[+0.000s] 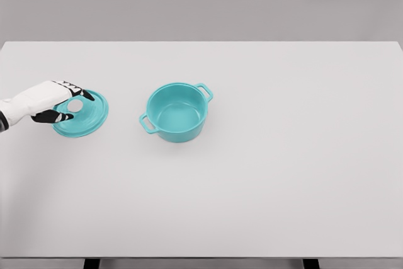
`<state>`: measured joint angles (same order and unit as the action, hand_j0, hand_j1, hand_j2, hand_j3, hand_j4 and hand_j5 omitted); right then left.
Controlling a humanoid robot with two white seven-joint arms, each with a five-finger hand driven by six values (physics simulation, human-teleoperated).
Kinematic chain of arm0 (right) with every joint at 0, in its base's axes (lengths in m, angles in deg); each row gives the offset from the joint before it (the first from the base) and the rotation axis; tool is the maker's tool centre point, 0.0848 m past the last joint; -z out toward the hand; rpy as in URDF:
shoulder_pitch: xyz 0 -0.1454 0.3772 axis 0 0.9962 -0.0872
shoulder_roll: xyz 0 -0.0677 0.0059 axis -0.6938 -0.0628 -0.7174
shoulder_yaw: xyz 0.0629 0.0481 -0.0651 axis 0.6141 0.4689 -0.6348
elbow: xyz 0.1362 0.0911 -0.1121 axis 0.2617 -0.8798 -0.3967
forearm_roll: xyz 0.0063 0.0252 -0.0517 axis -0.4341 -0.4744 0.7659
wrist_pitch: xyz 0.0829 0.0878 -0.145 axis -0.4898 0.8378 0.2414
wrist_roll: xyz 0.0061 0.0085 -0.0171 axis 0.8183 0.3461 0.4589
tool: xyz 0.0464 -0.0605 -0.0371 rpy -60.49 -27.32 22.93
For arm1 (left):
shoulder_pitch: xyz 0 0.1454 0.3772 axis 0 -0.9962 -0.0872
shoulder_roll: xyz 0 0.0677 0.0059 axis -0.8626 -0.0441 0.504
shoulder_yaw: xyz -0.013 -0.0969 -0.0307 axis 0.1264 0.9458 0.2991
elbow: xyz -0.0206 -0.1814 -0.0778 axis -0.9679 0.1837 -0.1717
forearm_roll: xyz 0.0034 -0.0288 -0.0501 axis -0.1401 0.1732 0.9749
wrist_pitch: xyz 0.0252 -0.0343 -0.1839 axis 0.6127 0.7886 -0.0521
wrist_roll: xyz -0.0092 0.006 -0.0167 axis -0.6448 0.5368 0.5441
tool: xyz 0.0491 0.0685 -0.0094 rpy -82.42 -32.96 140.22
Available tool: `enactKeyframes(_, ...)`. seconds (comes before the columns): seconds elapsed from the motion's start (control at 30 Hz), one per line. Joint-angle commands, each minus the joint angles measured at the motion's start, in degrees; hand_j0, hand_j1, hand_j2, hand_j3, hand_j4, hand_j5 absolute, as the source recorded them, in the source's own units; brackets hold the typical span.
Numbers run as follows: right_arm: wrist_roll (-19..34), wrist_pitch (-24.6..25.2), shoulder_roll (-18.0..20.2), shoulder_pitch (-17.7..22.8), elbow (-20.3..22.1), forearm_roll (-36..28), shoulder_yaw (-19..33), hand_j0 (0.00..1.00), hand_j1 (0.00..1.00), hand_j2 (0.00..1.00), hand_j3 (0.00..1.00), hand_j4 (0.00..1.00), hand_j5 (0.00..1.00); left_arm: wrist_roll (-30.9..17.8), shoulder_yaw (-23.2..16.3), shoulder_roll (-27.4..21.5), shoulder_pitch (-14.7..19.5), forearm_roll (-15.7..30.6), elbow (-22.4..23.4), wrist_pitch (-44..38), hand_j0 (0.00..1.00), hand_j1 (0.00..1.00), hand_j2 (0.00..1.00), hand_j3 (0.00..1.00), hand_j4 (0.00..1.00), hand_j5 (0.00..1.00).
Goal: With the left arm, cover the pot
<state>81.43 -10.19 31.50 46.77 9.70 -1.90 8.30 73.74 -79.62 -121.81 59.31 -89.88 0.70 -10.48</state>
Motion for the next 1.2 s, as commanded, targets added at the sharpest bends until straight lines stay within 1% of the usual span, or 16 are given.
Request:
enactKeyframes(0.0,0.01,0.00,0.00,0.00,0.01,0.00,0.00,1.00,1.00,1.00,1.00,1.00,1.00,0.02,0.05,-0.04,0.00,0.27,0.33,-0.06,0.72,0.72,0.72,0.72,0.72,0.72)
enactKeyframes(0.1,0.01,0.00,0.00,0.00,0.01,0.00,0.00,1.00,1.00,1.00,1.00,1.00,1.00,0.11,0.05,0.05,0.00,0.27,0.42,-0.06,0.68,0.68,0.68,0.68,0.68,0.68)
enactKeyframes(0.57,0.01,0.00,0.00,0.00,0.01,0.00,0.00,1.00,1.00,1.00,1.00,1.00,1.00,0.11,-0.39,0.40,-0.09,0.27,0.68,-0.06,0.64,0.64,0.64,0.64,0.64,0.64)
enactKeyframes(0.6,0.01,0.00,0.00,0.00,0.01,0.00,0.00,1.00,1.00,1.00,1.00,1.00,1.00,0.11,-0.39,0.40,-0.09,0.36,0.68,-0.06,0.61,0.61,0.61,0.61,0.61,0.61)
enactKeyframes(0.7,0.01,0.00,0.00,0.00,0.01,0.00,0.00,1.00,1.00,1.00,1.00,1.00,1.00,0.11,-0.39,0.40,-0.09,0.36,1.74,-0.06,0.60,0.60,0.60,0.60,0.60,0.60)
enactKeyframes(0.97,0.01,0.00,0.00,0.00,0.01,0.00,0.00,1.00,1.00,1.00,1.00,1.00,1.00,0.20,-0.30,0.40,-0.09,0.45,1.65,-0.06,0.52,0.52,0.52,0.52,0.52,0.52)
enactKeyframes(1.17,0.01,0.00,0.00,0.00,0.01,0.00,0.00,1.00,1.00,1.00,1.00,1.00,1.00,0.29,-0.21,0.31,0.00,0.89,1.03,-0.06,0.51,0.51,0.51,0.51,0.51,0.51)
